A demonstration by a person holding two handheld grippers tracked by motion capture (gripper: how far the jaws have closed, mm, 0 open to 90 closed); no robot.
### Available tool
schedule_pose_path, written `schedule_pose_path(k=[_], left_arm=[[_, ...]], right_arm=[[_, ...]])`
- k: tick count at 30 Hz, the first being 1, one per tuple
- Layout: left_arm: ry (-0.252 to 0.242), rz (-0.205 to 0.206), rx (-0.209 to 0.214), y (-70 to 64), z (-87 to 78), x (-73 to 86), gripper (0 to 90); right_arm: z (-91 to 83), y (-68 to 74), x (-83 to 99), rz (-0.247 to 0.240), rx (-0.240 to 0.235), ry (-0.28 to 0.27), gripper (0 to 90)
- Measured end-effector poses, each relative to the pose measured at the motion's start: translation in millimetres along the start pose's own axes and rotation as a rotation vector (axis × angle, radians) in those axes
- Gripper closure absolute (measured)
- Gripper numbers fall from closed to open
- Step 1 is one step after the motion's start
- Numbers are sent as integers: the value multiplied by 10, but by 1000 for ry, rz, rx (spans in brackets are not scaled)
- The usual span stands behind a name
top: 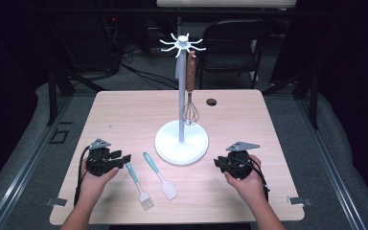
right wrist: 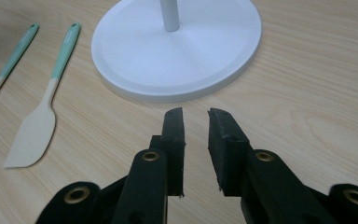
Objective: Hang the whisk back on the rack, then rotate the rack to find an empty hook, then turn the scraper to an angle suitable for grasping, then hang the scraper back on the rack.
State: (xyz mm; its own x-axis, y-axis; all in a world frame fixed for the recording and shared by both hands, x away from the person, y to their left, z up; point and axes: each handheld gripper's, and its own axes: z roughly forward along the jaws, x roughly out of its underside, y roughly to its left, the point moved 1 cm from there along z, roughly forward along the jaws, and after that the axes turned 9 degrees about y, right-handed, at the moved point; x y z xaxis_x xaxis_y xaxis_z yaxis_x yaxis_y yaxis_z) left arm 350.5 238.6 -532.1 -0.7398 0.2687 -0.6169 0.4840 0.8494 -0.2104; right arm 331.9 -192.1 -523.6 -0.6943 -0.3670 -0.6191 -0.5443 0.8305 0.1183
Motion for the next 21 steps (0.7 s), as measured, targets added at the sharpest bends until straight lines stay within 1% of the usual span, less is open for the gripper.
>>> schedule_pose_path(k=[1, 2, 3, 9, 12, 14, 15, 17, 19, 20, 21], left_arm=[[-4, -6, 3, 2, 8, 7, 501], [3, -7, 8, 8, 12, 16, 502], [2, -8, 8, 9, 19, 22, 503], [3, -7, -10, 16, 30, 54, 503], [3, -10, -6, 22, 30, 59, 506], [0, -9, -7, 25, 27, 57, 508], [0, -9, -8, 26, 26, 59, 510], [7, -7, -8, 29, 22, 63, 511], [-1, -10, -12, 30, 31, 66, 514], [5, -9, -7, 34, 28, 64, 517], [-1, -10, -6, 35, 32, 63, 517]], right_arm=[[0, -2, -3, 1, -3, -1, 776], [-2, -7, -5, 0, -3, 2, 786], [-1, -9, -10, 9, -12, 4, 795], [-37, -30, -60, 10, -33, 34, 874], [-61, -41, -108, -7, -27, 47, 900], [-97, -49, -156, -18, -19, 35, 900], [-122, -51, -184, -17, -15, 33, 900], [-167, -57, -251, -23, -21, 25, 900], [-225, -55, -328, -33, -11, 2, 900], [-290, -53, -413, -48, -12, -23, 900], [-290, -53, -413, -48, -12, -23, 900]])
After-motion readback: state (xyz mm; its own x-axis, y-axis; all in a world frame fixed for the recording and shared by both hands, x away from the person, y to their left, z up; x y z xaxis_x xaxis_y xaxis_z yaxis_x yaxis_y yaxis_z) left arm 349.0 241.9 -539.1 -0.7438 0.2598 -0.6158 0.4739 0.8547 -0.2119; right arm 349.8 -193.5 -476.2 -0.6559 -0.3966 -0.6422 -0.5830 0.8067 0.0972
